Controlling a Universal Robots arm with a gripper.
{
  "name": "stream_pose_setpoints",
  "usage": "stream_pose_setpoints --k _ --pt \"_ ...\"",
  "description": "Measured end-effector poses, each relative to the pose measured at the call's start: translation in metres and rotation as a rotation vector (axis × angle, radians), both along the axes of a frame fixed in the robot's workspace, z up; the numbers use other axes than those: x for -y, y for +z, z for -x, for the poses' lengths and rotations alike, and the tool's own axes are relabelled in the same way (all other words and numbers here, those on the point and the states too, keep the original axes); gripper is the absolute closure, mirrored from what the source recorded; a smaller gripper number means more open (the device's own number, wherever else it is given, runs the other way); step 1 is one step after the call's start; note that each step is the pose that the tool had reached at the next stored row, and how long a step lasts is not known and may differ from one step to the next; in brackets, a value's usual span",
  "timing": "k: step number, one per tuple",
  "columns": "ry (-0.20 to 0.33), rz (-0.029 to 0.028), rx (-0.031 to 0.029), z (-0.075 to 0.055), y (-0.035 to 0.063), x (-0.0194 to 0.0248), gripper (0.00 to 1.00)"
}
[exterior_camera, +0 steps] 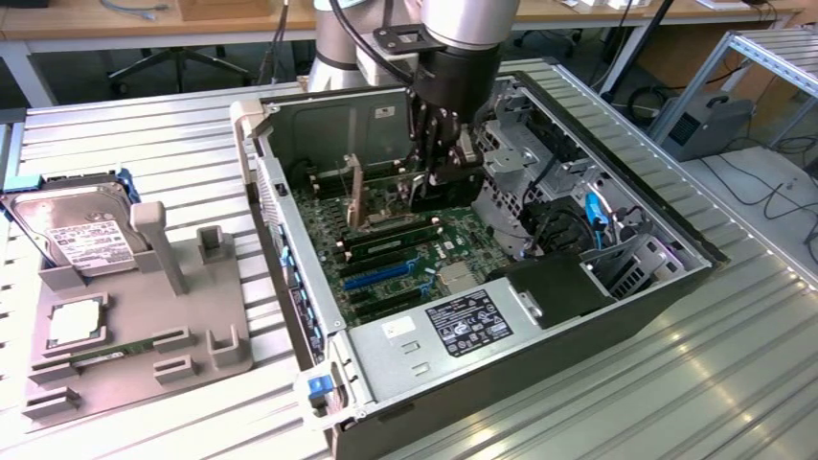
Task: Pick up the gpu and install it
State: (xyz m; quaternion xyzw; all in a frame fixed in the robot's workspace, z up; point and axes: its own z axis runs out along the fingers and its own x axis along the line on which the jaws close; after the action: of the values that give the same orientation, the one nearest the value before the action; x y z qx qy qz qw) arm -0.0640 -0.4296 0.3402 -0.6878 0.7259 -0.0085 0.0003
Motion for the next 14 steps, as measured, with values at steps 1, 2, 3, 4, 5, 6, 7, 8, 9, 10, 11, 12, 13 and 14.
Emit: stream_pose_setpoints --k 1,2,3,4,5,6,7,8,9,10,11,12,13,14 --pt "0.0 -0.0001 0.0 0.0006 -0.0002 0.0004 0.73" --pt "0.0 -0.0002 0.0001 0.0007 -0.0003 0.0005 0.73" --pt "0.0 -0.0001 0.0 0.0009 -0.0003 0.0007 0.73" --pt "0.0 0.0 0.0 0.0012 -0.0004 0.0009 0.73" --pt "0.0 -0.0001 0.0 0.0013 -0.0005 0.001 0.73" --pt "0.0 -0.0001 0.0 0.0015 -0.0006 0.0012 0.73" --pt "0.0 0.0 0.0 0.0015 -0.0007 0.0013 0.73" --pt "0.0 0.0 0.0 0.0017 -0.001 0.0017 0.73" --pt "0.0 0.0001 0.0 0.0019 -0.0015 0.0019 0.73" --pt "0.0 0.0001 0.0 0.002 -0.0016 0.002 0.73" --pt "0.0 0.0003 0.0 0.0021 -0.0018 0.0021 0.73" --pt "0.0 0.0005 0.0 0.0023 -0.0019 0.0021 0.73" --pt "0.0 0.0007 0.0 0.0024 -0.0021 0.0023 0.73" --pt "0.0 0.001 0.0001 0.0025 -0.0023 0.0026 0.73"
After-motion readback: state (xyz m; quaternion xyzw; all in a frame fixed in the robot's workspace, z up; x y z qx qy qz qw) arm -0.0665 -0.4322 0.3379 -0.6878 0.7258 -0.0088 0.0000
